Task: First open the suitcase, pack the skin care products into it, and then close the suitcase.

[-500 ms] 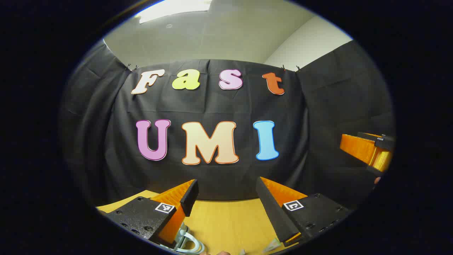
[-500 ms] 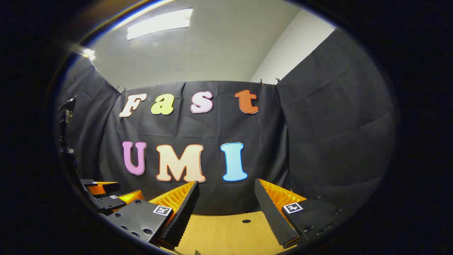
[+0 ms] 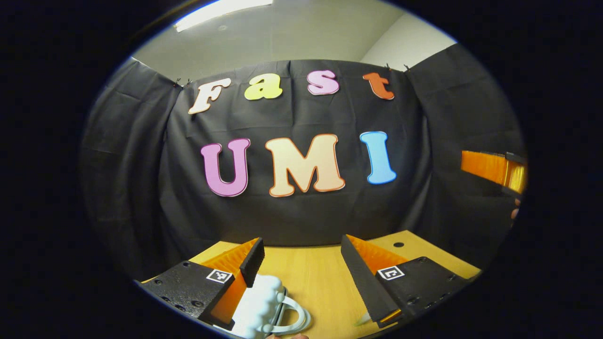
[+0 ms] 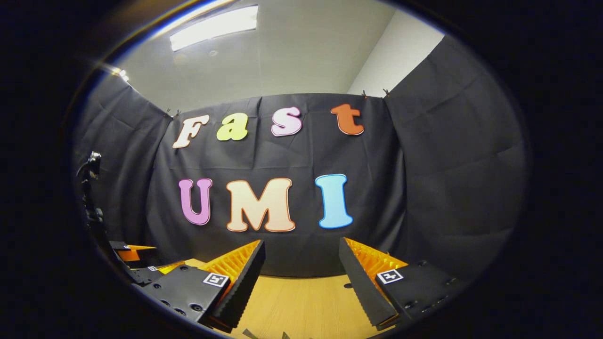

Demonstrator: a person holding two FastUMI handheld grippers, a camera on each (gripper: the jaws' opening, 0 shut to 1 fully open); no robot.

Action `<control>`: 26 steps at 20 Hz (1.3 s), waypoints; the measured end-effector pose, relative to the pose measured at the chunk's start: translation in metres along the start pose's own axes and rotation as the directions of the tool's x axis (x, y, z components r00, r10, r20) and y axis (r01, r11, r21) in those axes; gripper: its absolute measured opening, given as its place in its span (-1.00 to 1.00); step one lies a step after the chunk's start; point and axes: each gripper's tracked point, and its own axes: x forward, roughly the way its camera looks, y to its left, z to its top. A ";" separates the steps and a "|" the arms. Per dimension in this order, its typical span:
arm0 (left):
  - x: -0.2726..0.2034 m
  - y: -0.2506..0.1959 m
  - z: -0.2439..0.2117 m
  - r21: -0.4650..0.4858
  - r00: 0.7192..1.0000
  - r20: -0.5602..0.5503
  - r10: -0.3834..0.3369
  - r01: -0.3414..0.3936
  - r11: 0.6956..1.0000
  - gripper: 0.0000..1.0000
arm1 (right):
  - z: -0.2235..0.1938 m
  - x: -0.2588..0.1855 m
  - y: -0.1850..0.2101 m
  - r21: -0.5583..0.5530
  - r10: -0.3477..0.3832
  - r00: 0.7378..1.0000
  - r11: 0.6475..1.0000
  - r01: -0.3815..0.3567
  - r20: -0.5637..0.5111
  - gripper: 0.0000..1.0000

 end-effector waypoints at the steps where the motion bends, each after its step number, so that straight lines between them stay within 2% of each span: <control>1: 0.002 0.000 -0.013 0.002 1.000 -0.030 -0.010 0.010 1.000 0.92 | -0.004 0.001 0.002 -0.005 0.003 1.000 1.000 -0.003 -0.012 0.95; 4: 0.008 -0.004 -0.054 0.002 0.989 -0.137 -0.053 0.054 0.999 0.92 | -0.020 0.004 0.005 -0.015 -0.002 0.998 1.000 0.001 -0.063 0.90; 6: 0.014 -0.005 -0.082 0.005 0.974 -0.214 -0.071 0.074 0.997 0.92 | -0.029 0.005 0.006 -0.014 -0.009 0.995 1.000 0.007 -0.100 0.96; 8: 0.016 -0.009 -0.115 -0.026 0.946 -0.309 -0.100 0.097 0.995 0.92 | -0.034 0.007 0.005 -0.013 -0.017 0.991 1.000 0.015 -0.131 0.95; 12: 0.023 -0.002 -0.159 -0.083 0.895 -0.438 -0.089 0.058 0.995 0.89 | -0.044 0.008 0.004 -0.026 -0.040 0.984 0.999 0.036 -0.176 0.95; 13: 0.024 -0.002 -0.169 -0.093 0.878 -0.469 -0.091 0.053 0.994 1.00 | -0.045 0.009 0.003 -0.034 -0.048 0.982 0.999 0.042 -0.183 0.90; 14: 0.024 -0.003 -0.179 -0.103 0.862 -0.499 -0.096 0.051 0.993 0.89 | -0.047 0.009 0.003 -0.042 -0.052 0.980 0.998 0.045 -0.190 0.95; 16: 0.022 -0.003 -0.197 -0.107 0.826 -0.556 -0.098 0.046 0.993 0.84 | -0.051 0.008 0.006 -0.056 -0.053 0.978 0.998 0.043 -0.202 0.95; 21: 0.014 -0.018 -0.230 -0.148 0.742 -0.657 -0.134 0.048 0.988 0.87 | -0.054 0.006 0.014 -0.075 -0.045 0.975 0.997 0.029 -0.219 0.90; 23: 0.013 -0.025 -0.246 -0.170 0.706 -0.691 -0.155 0.050 0.984 0.85 | -0.058 0.004 0.013 -0.069 -0.045 0.971 0.997 0.030 -0.236 0.95; 25: 0.012 -0.029 -0.257 -0.183 0.676 -0.719 -0.165 0.044 0.982 0.75 | -0.061 0.001 0.010 -0.069 -0.049 0.968 0.997 0.033 -0.245 0.97; 26: 0.013 -0.029 -0.262 -0.186 0.670 -0.724 -0.163 0.038 0.982 0.67 | -0.062 0.001 0.010 -0.071 -0.051 0.968 0.997 0.034 -0.248 0.93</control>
